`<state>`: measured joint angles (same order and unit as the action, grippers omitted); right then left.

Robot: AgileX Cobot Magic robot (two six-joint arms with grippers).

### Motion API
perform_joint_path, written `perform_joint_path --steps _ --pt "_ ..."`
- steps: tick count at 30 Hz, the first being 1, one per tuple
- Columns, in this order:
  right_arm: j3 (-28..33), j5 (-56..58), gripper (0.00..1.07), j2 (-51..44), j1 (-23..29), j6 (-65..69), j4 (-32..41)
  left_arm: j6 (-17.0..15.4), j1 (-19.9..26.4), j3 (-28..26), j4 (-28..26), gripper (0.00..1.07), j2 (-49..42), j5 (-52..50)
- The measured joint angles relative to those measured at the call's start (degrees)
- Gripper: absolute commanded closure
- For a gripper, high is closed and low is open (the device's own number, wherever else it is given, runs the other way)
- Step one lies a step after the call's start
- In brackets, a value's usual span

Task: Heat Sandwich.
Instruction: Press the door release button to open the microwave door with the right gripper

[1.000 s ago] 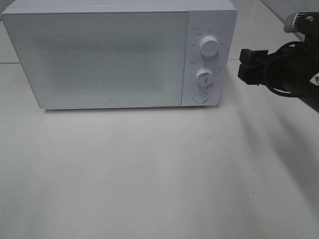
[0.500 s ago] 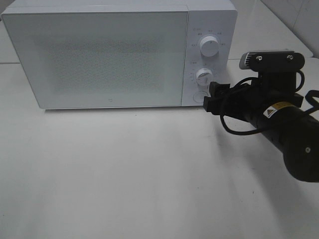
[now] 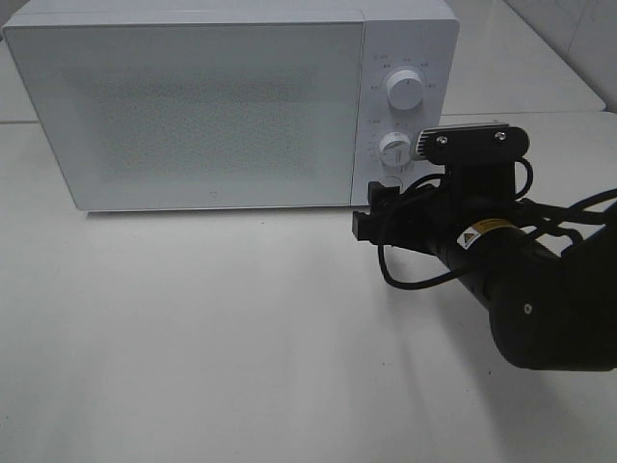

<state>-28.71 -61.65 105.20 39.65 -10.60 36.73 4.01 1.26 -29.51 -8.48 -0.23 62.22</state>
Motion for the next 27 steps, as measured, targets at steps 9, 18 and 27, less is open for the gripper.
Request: perform_joint_path --steps 9,18,27 --pt "-0.06 0.52 0.31 0.23 0.52 0.00 1.66 0.00 0.00 0.00 0.00 0.09 0.00 0.00" --pt "-0.17 1.26 0.31 0.23 0.52 9.68 1.72 0.00 0.00 0.00 0.00 0.09 0.00 0.00" --pt "-0.17 1.26 0.36 0.23 0.52 41.77 2.12 0.00 0.00 0.00 0.00 0.09 0.00 0.00"
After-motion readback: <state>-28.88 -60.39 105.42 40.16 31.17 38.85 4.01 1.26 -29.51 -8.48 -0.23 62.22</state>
